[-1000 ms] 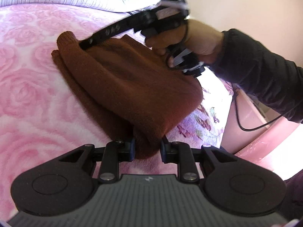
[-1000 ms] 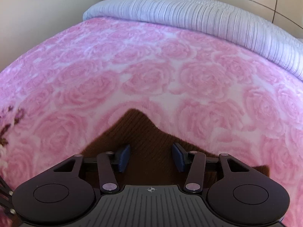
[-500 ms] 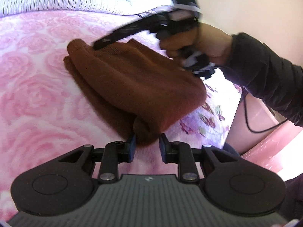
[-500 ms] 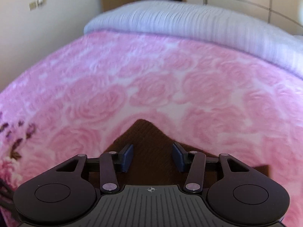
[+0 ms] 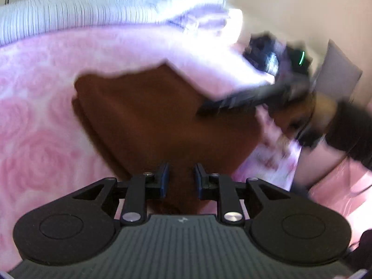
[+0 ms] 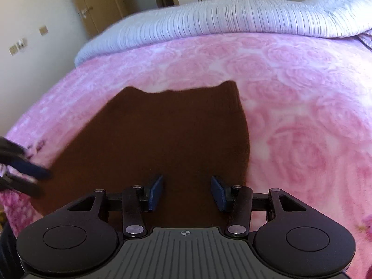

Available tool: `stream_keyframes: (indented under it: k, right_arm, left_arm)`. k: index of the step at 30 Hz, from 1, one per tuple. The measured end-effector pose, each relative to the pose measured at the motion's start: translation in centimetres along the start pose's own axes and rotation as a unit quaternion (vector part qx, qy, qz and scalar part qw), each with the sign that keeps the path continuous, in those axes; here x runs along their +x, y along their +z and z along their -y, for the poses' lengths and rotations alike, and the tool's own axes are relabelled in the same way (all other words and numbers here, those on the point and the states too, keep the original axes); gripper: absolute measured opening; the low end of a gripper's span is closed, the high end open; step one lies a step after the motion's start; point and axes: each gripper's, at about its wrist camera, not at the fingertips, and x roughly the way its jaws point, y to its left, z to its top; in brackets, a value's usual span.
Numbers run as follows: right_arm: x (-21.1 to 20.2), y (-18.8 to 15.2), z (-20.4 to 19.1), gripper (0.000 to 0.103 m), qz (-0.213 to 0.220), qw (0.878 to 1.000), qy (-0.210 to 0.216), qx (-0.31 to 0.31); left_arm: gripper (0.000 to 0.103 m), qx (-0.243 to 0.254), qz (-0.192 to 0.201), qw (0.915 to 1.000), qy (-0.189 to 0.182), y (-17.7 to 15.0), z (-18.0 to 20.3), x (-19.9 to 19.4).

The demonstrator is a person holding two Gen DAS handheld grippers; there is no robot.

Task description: Fold clothes

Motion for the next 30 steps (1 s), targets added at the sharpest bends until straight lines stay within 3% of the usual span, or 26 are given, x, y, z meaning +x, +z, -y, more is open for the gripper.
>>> stream_keyframes:
  k: [5,13,16,19,22,25,30]
  right_arm:
    - [0.2,3.8,0.6,0.049,0.043,0.999,0.0,-0.008]
    - [6.4,7.3,3.2,0.049,-0.02,1.0,-0.022,-0.006]
    - [3.4,7.1,1.4,0.049,0.009,0.998,-0.042,-0.038]
    - [-0.5,5.2,-1.8,0.049,0.038,0.995,-0.037,-0.09]
    - [-3.8,1.6,-6.1,0.049,0.049,0.986,-0.024,-0.161]
    - [-5.8,-2.8,-10.4,0.051,0.04,0.968,-0.025,-0.245]
    - [-3.7,-8.4,-15.9,0.052,-0.003,0.93,-0.051,-0.363]
  left_arm:
    - [0.019,0.01,-0.012,0.9999,0.0,0.5,0.1,0.2]
    - [0.02,0.009,-0.01,0.9999,-0.003,0.0,0.0,0.3]
    - [0.02,0.024,-0.007,0.9997,0.006,0.3,0.7,-0.4]
    - [0.02,0.033,0.011,0.9993,0.01,0.5,1.1,-1.9]
    - [0.03,0.048,0.023,0.998,0.034,0.2,1.2,-3.6]
    - [0.037,0.067,0.025,0.9947,0.073,-0.6,0.9,-4.9]
    - [0.059,0.116,0.021,0.9825,0.144,-2.0,1.0,-5.9]
